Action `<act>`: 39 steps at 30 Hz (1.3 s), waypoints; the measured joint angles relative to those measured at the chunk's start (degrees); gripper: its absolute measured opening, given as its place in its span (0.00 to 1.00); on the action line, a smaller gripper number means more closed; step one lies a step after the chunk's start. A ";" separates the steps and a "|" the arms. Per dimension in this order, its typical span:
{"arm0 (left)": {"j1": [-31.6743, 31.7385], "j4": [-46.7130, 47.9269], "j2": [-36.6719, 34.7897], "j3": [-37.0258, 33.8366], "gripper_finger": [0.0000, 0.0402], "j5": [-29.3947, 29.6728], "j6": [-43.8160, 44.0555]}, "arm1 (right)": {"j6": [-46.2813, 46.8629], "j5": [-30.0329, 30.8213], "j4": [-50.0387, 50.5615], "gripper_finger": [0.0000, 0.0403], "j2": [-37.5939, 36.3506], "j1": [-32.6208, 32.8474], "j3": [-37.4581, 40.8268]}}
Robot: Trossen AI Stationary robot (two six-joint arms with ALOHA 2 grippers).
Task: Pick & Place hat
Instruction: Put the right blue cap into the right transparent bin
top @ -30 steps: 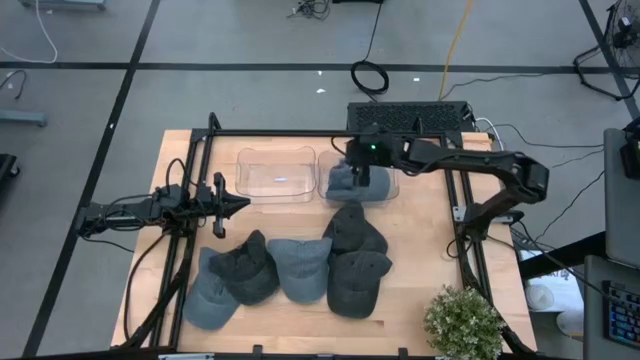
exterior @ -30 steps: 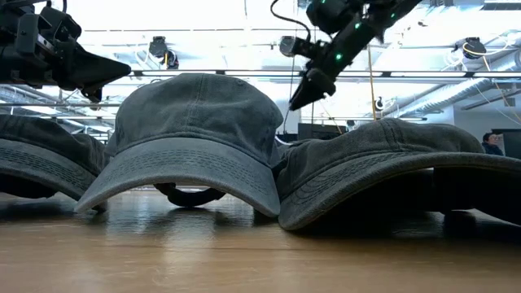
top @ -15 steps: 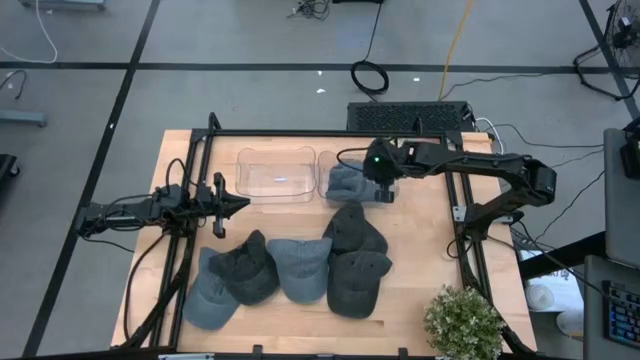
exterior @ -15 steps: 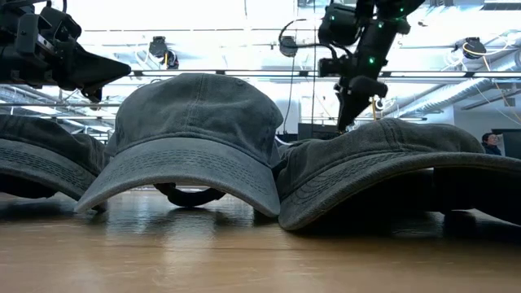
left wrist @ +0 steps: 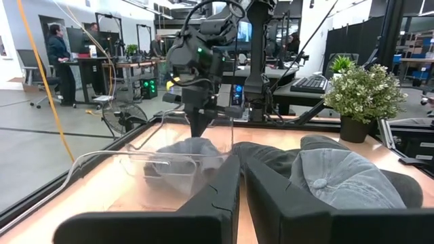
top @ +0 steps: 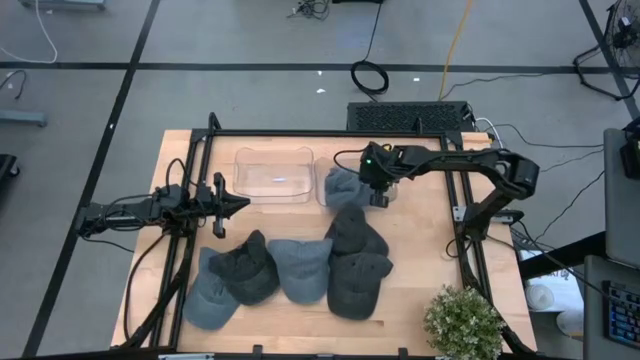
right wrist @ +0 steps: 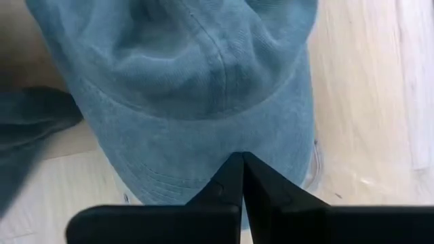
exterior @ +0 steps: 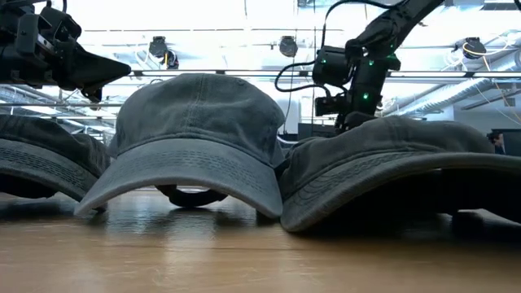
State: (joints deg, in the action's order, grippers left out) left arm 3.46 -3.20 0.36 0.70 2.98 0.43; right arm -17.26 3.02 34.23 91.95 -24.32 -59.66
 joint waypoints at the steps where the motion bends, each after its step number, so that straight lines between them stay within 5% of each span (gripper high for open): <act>1: -0.02 0.02 0.00 0.00 0.08 0.00 0.00 | 0.14 0.24 -0.02 0.00 -0.40 0.02 0.04; 12: -0.02 0.02 0.00 0.00 0.08 0.03 0.00 | 0.07 7.37 -4.02 0.00 -10.64 1.35 0.17; 21: 0.00 0.02 0.00 0.00 0.08 0.02 0.00 | 3.06 7.21 -14.05 0.00 -18.31 11.19 0.13; 32: -0.02 0.02 0.00 -0.02 0.08 0.02 0.00 | 12.35 -1.79 -19.69 0.02 -18.95 23.41 0.09; 39: -0.02 0.00 0.00 -0.02 0.08 0.00 0.00 | 16.29 -1.71 -19.80 0.01 -18.50 27.77 0.11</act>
State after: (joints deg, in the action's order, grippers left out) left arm 3.44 -3.19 0.36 0.69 2.98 0.43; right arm -0.96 1.31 14.44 73.44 3.45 -59.55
